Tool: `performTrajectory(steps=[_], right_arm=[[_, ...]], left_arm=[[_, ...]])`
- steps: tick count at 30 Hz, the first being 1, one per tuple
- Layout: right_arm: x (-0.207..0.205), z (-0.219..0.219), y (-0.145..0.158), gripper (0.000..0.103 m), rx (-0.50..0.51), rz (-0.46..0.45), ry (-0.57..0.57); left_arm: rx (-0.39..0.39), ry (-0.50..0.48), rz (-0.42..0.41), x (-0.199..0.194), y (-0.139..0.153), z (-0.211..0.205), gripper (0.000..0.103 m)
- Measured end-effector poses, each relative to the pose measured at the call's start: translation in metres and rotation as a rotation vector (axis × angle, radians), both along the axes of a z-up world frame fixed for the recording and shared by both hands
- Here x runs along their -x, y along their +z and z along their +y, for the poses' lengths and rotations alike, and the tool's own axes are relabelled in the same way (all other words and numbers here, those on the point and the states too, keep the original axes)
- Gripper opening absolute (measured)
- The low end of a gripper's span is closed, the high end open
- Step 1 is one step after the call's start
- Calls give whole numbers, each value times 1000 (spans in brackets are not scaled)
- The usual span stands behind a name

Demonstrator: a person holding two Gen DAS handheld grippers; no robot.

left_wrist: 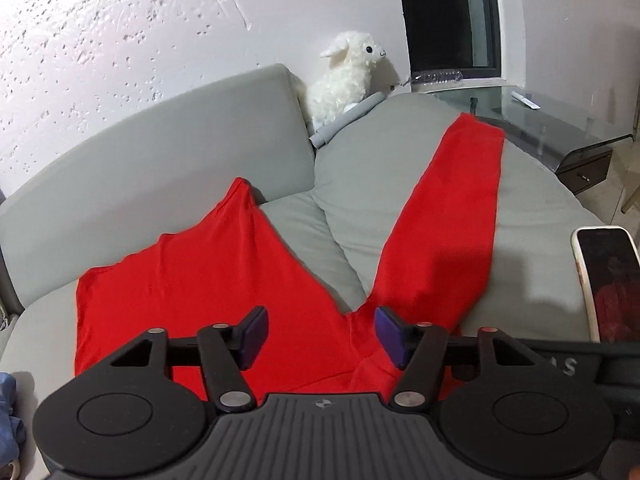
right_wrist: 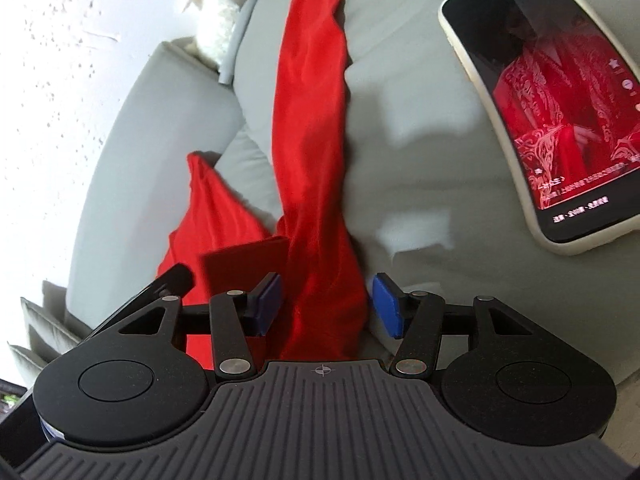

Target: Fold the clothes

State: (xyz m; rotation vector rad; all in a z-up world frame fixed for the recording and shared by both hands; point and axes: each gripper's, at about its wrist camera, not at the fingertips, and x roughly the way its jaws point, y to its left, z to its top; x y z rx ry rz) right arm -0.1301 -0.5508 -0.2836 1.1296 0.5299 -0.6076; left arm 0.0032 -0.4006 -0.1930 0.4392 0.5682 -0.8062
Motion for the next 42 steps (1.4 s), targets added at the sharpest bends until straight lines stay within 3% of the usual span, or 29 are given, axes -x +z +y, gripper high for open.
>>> performTrajectory(steps=[5,8,14,24,30,33,34,35,36,37,39,42], right_arm=[[4,8,7,58,39,25,9],[7,12,11,59,48,36,25],[-1,19,16,59,85,67,82],[-17,22,18,60,113,143,172],[-46,35,30,60,208,190,299],[-69,52,36,59,292,223,408],[-76,57,37,54,311,235,440],[-81,62,37,43,321,247,470],[-87,67,37,34,331,258,501],[-93,71,37,16,341,270,532],[-105,80,35,13,360,301,590],[-118,88,20,12,362,404,631]], left_arm=[[69,-20,32,8,12,22,73],[65,6,30,2,13,43,74],[15,188,105,-32,-3,106,74],[67,481,245,-53,-20,223,72],[111,478,216,-65,-21,231,65],[94,448,197,-80,-29,222,55],[85,448,199,-83,-34,221,46],[64,453,206,-90,-41,218,40],[49,458,215,-95,-47,216,38],[37,458,220,-98,-51,216,35],[-54,503,251,-109,-70,216,30],[-59,541,305,-115,-82,228,35]])
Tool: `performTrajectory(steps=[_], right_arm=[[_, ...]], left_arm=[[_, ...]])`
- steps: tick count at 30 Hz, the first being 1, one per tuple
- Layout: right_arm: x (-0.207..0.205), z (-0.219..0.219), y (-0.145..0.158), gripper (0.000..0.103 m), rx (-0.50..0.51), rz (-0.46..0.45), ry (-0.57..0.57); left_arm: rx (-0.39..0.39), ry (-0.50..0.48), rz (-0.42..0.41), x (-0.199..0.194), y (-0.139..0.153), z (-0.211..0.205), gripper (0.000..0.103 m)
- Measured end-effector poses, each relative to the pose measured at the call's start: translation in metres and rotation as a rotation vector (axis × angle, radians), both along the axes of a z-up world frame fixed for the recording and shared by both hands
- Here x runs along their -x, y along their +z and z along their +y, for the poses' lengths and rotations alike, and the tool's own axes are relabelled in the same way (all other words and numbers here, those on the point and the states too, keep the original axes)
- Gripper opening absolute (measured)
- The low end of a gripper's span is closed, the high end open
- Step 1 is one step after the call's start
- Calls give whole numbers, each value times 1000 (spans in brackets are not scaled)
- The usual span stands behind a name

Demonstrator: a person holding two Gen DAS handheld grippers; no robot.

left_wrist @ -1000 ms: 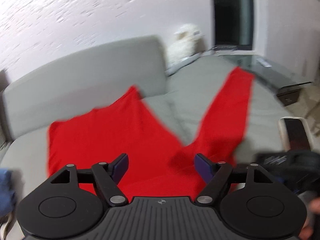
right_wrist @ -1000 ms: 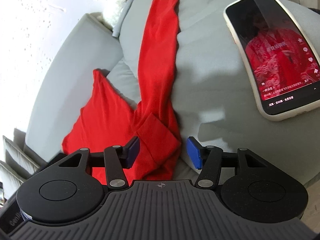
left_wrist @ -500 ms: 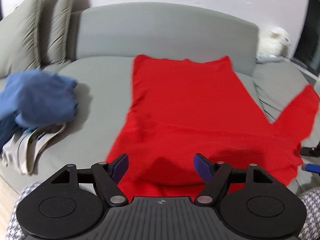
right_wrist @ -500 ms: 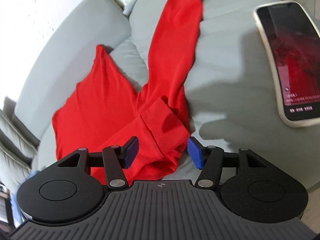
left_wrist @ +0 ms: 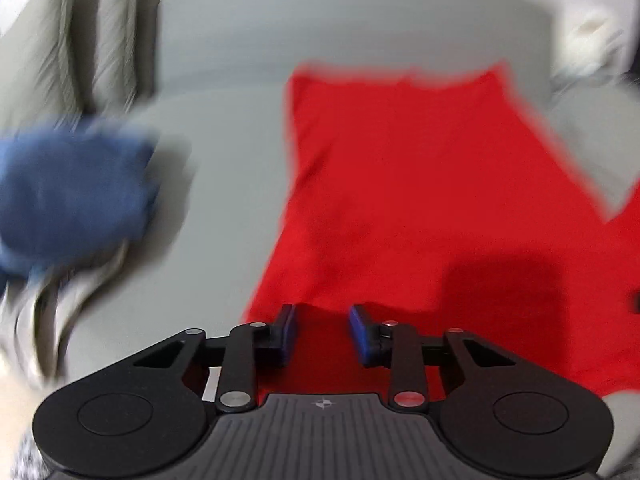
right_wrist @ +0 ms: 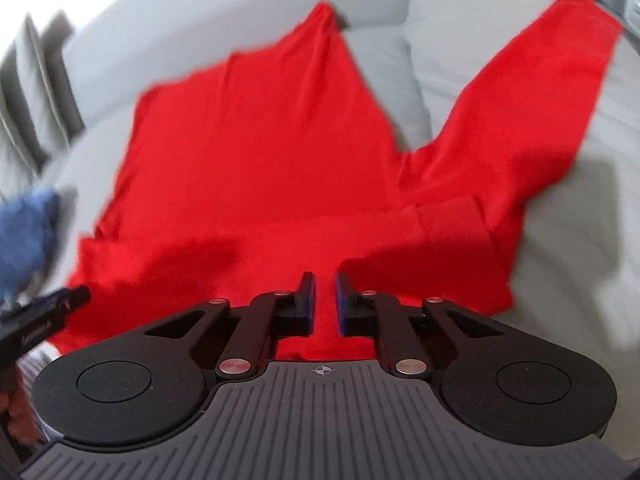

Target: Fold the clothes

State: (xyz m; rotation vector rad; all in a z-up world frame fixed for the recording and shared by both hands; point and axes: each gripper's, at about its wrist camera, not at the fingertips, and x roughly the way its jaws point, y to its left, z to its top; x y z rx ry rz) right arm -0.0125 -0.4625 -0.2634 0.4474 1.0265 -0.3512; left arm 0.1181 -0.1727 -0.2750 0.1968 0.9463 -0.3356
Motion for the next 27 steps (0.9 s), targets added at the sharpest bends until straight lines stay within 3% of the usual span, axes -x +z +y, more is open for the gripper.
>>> performTrajectory(steps=[4,7,9,13,15,17,20,22,24,27], right_arm=[[-1,2,0,9,17,28,-12],[5,3,11,21,7,33,-7],[13,2,18,26,-7,14,-8],[21,7,26,27,16,-54,34],[19,9,23,27,-9,-79,50],[18,9,15,23,-69,-96,52],[14,9,0,19,-93,-80,47],[12,6,-3,11,-104,-68,23],[9,2,-7,9,-127,-56,6],[7,-2,-11,7,-147,-51,-2]], left_arm=[[-18,-4,27,0,8,3,36],[-7,31,46,9,19,12,35],[36,29,7,16,27,17,35],[131,0,-83,7,36,14,34],[171,-18,-100,-7,33,5,22],[168,-53,-122,-17,29,-4,16],[138,-103,-162,-33,21,-21,16],[92,-85,-121,-49,8,-26,15],[28,-26,-24,-61,-10,-21,11],[96,28,6,-58,-8,-3,11]])
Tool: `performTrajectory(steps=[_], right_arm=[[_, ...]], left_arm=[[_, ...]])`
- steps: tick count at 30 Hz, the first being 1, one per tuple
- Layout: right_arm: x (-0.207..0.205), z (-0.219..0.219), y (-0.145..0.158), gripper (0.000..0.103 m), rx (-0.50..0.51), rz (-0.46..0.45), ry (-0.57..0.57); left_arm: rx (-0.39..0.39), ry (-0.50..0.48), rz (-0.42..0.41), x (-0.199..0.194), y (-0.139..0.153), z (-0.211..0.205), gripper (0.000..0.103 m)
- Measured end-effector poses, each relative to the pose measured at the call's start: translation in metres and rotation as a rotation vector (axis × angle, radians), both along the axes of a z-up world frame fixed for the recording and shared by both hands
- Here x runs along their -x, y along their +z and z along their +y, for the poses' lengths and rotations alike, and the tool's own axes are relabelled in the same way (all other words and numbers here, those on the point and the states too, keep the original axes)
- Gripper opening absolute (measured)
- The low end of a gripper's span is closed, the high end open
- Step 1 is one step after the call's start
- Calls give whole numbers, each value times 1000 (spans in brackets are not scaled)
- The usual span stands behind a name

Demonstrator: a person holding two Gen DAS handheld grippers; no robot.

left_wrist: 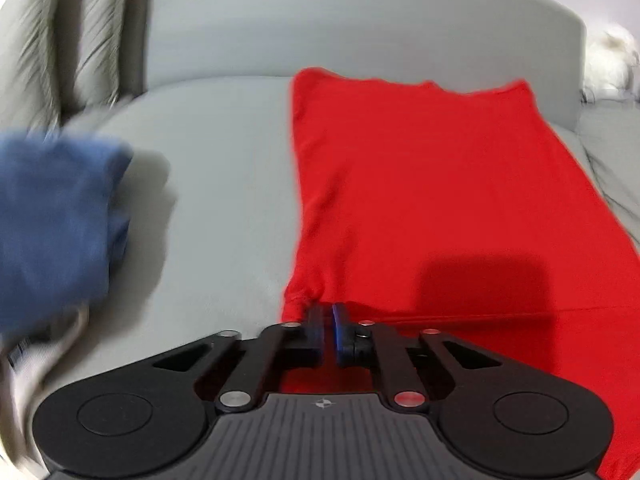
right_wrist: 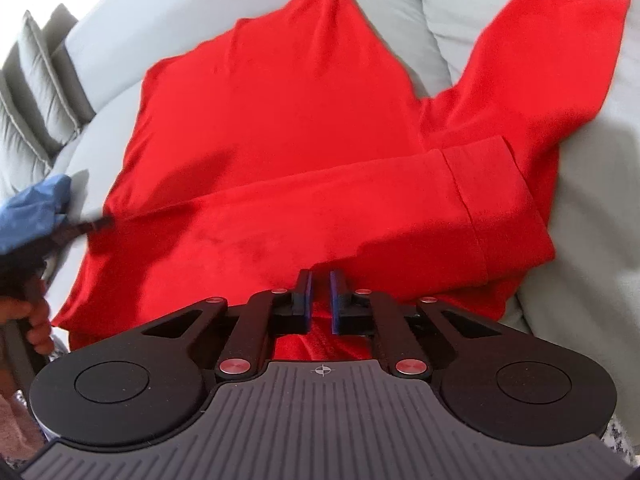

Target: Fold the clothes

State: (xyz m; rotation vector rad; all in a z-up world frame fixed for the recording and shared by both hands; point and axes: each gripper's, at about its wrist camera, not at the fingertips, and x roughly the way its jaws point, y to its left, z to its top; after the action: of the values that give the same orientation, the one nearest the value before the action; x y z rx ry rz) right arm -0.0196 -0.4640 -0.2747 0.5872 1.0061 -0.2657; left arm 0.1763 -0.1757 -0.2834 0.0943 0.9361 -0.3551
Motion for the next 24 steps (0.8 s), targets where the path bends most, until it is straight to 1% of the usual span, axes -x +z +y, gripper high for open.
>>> performTrajectory(steps=[2,4,5,6,8,9,10,11,12,14,15,16,17,18,20,22,24], right_arm=[[-1,1,-1,7,8,0,6],[-1,3,-2,7,20,1,12],[-1,4,-1,7,25,2,15],[-1,4,-1,7,27,2,17],[0,3,3,11,21,-4,19],[1,3,5,13,16,-7,19],[2,2,9,18,8,-9,16],[4,3,14,24,-2,-10,12],[7,3,18,26,-10,-10,10],[15,7,31,33,-29,-14,12],[19,11,37,35,-24,-18,25],[22,14,41,39,-18,-17,38],[26,17,44,44,-15,-8,44],[29,19,47,46,-11,1,49],[36,21,51,48,-19,18,23],[42,16,50,52,-45,28,-39],[46,14,47,53,-60,40,-83]], left_arm=[[8,-4,-1,3,3,5,12],[26,13,1,5,10,11,12],[37,27,-5,10,19,16,12],[37,30,-15,15,25,18,15],[18,42,-36,31,41,22,34],[14,35,-33,37,46,21,36],[17,20,-28,44,49,22,38],[33,-16,-20,57,56,25,41],[49,-49,-19,68,60,26,45],[64,-124,-15,98,66,26,58],[67,-159,-11,113,69,25,60],[78,-175,1,121,68,26,63],[110,-191,29,132,67,27,63],[146,-188,57,139,65,28,63],[177,-148,75,144,60,30,62],[174,-104,76,144,55,29,60],[136,-126,48,148,53,23,59]])
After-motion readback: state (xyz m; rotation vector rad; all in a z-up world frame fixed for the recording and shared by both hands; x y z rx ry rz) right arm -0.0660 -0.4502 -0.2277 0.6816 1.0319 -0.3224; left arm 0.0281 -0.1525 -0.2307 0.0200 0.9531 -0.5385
